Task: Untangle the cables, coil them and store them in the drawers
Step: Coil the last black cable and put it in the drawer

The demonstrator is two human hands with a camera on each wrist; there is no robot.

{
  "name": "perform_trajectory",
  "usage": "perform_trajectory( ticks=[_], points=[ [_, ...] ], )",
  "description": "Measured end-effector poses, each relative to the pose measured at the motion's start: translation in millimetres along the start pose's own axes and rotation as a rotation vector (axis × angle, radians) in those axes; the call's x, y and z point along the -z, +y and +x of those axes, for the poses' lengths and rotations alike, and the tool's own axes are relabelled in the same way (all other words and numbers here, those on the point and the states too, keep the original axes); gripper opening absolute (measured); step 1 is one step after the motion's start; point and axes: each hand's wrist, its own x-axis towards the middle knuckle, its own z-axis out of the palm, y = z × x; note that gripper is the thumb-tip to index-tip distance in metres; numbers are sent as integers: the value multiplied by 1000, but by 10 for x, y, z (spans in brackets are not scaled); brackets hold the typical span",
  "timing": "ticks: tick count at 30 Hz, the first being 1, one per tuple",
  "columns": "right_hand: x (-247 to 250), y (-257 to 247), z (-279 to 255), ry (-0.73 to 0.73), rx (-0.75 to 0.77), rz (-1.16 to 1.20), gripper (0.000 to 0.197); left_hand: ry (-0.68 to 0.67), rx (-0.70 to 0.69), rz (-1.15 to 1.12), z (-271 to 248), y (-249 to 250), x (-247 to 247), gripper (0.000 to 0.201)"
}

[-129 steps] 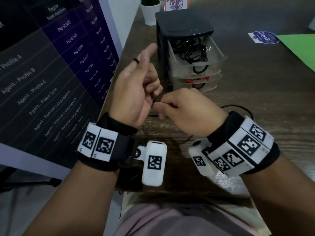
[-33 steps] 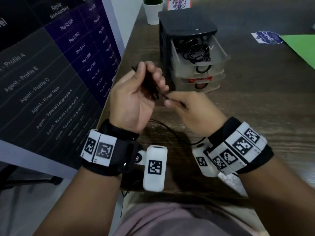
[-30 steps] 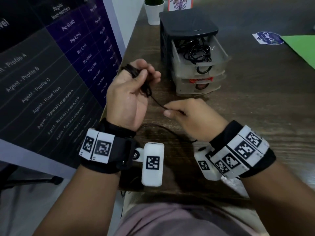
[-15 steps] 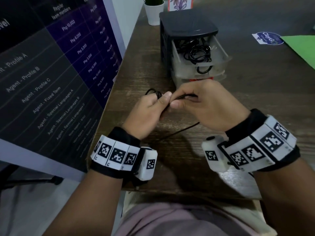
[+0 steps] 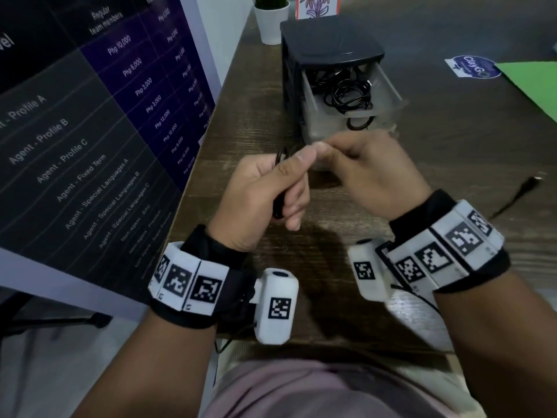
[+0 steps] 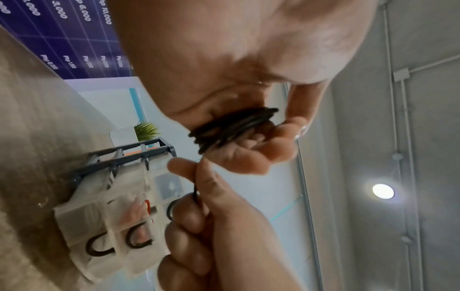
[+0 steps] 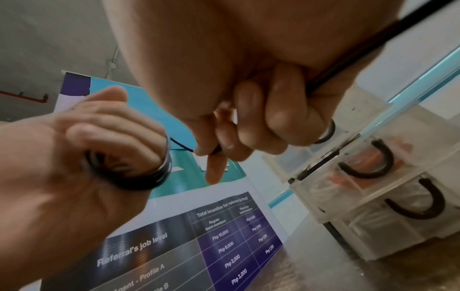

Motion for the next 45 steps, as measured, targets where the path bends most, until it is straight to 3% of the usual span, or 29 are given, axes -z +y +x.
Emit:
perform_trajectory(
  ticks=[8, 12, 16, 23, 28, 32, 35, 42, 45],
  points=[
    [-187, -85, -129, -127, 73, -80, 38, 54, -11, -384, 40, 44, 24, 26],
    [-240, -70, -139, -148, 82, -137, 29, 163, -21, -370, 43, -5, 6, 30],
    [-297, -83, -200, -287, 65, -125, 40, 357, -84, -320, 80, -7, 48, 31],
    [-118, -228, -235, -410, 86, -152, 29, 361, -168, 533, 53, -146, 102, 21],
    [113, -287, -205, -216, 128, -21, 10, 247, -1, 769, 21, -174, 225, 35],
    [263, -256, -145, -17, 123, 96, 7, 195, 99, 544, -27, -126, 142, 61],
    [191, -228, -113, 49, 138, 166, 6, 87, 67, 306, -32, -80, 79, 61],
    [-41, -184, -116, -169, 195, 310, 30, -41, 43, -289, -33, 95, 38, 59],
    [-164, -215, -158, -166, 191, 306, 42, -74, 15, -453, 12, 149, 47, 59]
  ],
)
